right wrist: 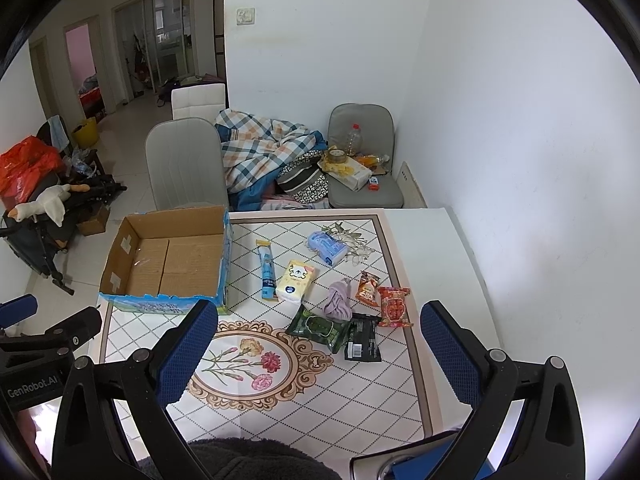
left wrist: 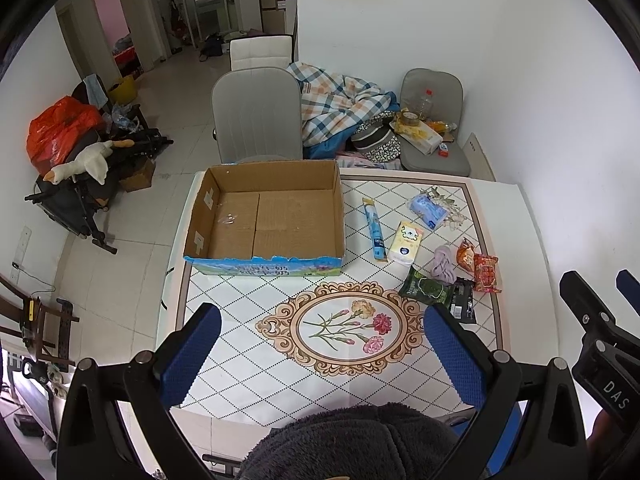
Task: Organize soft objects
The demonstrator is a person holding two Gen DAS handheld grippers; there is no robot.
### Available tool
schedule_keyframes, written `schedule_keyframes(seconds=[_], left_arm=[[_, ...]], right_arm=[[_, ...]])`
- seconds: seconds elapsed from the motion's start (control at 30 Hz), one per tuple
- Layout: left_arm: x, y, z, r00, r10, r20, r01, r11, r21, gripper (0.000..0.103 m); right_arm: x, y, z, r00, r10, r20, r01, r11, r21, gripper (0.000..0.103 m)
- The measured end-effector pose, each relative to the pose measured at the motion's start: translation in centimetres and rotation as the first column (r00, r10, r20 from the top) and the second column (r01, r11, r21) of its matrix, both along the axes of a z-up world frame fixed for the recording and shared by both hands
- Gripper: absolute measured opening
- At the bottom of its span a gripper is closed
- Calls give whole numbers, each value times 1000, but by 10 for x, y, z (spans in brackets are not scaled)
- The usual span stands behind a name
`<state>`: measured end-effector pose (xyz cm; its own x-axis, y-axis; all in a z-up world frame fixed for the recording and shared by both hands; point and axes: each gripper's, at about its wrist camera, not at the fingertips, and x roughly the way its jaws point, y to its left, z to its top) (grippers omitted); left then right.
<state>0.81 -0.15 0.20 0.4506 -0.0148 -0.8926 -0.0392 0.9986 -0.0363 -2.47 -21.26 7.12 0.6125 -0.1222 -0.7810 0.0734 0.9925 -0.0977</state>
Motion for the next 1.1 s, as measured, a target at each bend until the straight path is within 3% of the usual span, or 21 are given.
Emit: schedule_keyframes(seconds=[1.1], left_arm=[[1,7,5,1000,6,9,-6,1000,-4,103]], right_arm=[[5,1,0,1000,13,8,-13,1000,17,103]])
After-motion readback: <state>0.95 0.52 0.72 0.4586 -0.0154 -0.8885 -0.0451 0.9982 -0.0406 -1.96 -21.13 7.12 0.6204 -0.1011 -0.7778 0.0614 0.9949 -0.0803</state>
